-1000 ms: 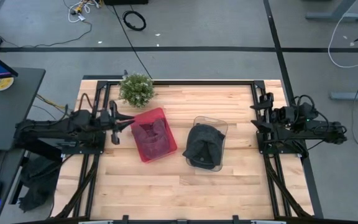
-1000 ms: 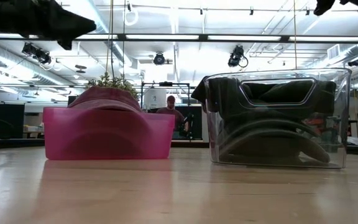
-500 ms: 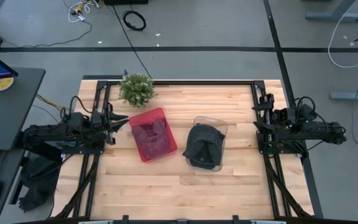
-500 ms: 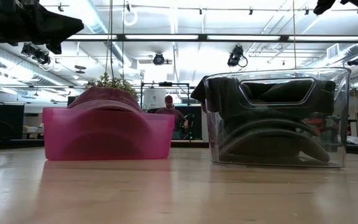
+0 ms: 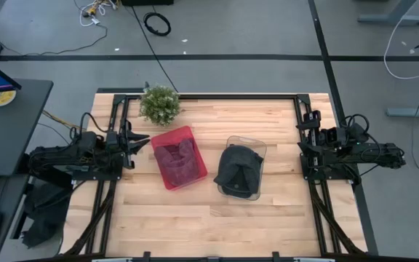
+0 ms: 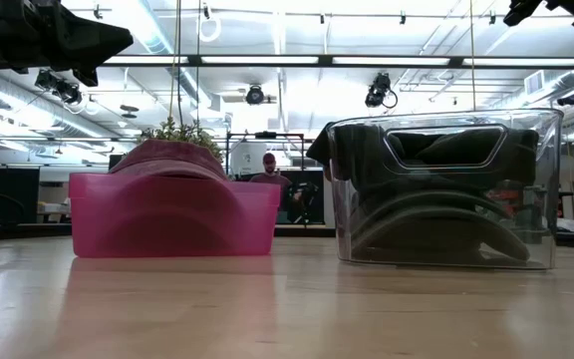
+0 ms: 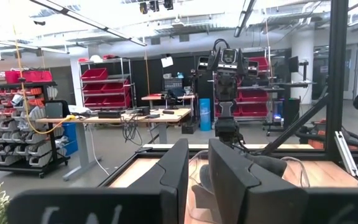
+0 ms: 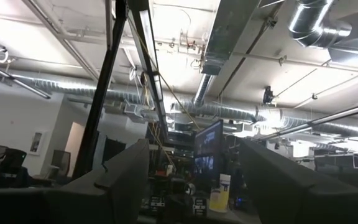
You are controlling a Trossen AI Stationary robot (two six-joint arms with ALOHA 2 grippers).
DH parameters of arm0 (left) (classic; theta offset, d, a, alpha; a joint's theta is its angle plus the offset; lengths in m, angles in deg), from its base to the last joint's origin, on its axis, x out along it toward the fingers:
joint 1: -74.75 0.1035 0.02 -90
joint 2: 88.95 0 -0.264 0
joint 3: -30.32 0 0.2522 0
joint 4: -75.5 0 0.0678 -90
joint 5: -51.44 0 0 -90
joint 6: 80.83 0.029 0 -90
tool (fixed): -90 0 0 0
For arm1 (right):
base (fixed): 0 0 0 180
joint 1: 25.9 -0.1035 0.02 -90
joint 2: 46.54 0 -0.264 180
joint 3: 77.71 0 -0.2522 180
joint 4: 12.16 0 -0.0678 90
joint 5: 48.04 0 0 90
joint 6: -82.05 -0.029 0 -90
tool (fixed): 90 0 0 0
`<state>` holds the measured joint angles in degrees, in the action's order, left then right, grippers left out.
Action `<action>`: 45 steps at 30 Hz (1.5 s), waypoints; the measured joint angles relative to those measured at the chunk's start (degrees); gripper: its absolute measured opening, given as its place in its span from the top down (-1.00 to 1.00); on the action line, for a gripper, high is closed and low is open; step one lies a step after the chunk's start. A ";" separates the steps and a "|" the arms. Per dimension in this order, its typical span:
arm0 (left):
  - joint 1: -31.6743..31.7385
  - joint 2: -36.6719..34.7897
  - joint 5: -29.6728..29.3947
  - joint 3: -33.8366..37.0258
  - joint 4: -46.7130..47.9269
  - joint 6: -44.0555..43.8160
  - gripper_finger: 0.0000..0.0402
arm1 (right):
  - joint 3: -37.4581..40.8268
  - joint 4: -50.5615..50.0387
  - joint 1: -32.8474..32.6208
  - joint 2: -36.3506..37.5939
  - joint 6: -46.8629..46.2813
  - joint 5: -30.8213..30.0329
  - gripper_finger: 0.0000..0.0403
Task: Pick & Place hat
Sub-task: Return to home position
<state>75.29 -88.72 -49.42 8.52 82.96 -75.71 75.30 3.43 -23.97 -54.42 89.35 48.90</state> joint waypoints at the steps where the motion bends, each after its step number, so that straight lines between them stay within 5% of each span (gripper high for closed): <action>1: 0.00 0.00 0.01 0.00 0.01 -0.03 0.67 | 0.00 -0.06 0.00 0.00 -0.01 0.00 -0.25; 14: 0.00 0.00 0.51 0.00 -0.04 -0.40 0.67 | 7.18 13.18 0.51 0.00 -1.15 -1.51 -0.25; 33: 0.00 0.00 1.63 0.02 0.10 -1.42 0.67 | 7.41 9.18 2.25 0.00 -2.15 0.13 -0.25; 45: 0.00 0.09 1.59 7.50 -10.23 0.12 0.67 | 7.41 5.92 2.25 0.00 -1.45 0.13 -0.25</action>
<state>75.29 -88.63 -47.84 16.02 72.73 -75.59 82.71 9.34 -21.72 -54.42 87.90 49.03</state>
